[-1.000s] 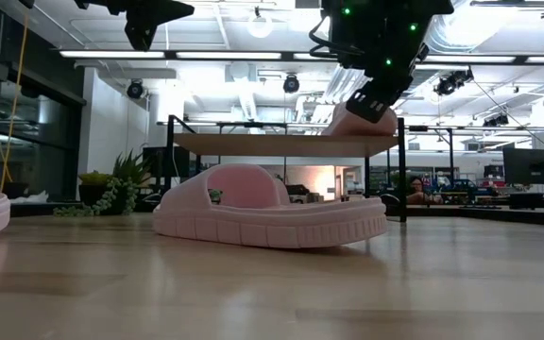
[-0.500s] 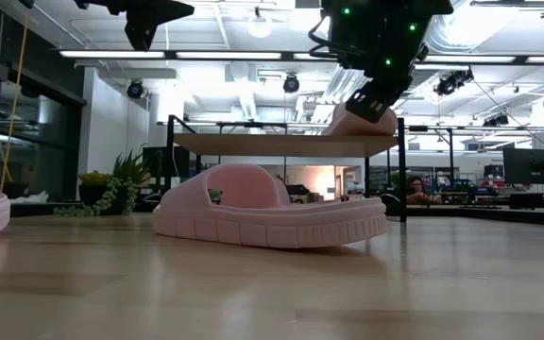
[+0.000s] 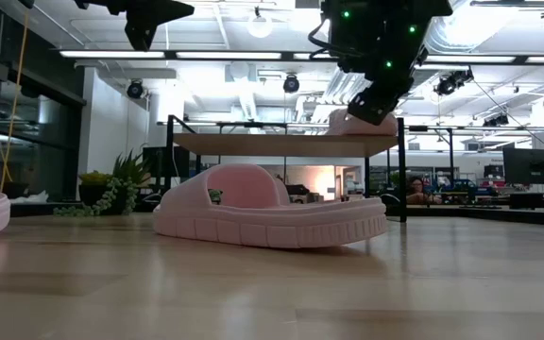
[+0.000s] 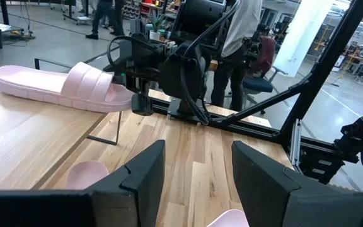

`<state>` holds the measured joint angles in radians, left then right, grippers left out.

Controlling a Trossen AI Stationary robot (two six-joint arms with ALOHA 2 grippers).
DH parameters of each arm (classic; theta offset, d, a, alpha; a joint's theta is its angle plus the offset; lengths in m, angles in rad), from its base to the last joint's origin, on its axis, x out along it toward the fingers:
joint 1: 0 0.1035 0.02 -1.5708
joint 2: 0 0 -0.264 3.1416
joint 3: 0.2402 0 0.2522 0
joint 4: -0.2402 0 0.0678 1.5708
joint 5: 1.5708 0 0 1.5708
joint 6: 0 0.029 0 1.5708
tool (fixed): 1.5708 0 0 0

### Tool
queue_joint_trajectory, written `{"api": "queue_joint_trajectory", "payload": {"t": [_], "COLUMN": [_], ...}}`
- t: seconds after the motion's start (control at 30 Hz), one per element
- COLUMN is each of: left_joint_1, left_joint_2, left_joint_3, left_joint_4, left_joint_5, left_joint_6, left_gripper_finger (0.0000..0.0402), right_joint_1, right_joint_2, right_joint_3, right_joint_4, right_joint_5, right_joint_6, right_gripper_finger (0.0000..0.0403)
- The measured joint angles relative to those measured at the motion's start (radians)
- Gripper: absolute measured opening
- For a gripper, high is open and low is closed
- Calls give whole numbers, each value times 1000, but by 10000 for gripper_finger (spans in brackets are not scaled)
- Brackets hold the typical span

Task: Pick and place slides into the shelf
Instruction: Put the pink slide on the shelf

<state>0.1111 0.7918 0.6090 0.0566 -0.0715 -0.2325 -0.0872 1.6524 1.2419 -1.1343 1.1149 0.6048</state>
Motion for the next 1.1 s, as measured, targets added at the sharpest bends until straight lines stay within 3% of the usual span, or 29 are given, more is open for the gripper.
{"api": "queue_joint_trajectory", "payload": {"t": [0.17,1.1], "left_joint_1": [0,0], "left_joint_2": [0,0], "left_joint_3": [0,0], "left_joint_4": [0,-1], "left_joint_5": [0,-9], "left_joint_6": [0,0], "left_gripper_finger": [166,166], "right_joint_1": [0,24], "right_joint_2": [0,-30], "right_joint_3": [0,2], "right_joint_4": [0,30], "right_joint_5": [7,-27], "right_joint_6": [-1,-11], "right_gripper_finger": [105,106]}}
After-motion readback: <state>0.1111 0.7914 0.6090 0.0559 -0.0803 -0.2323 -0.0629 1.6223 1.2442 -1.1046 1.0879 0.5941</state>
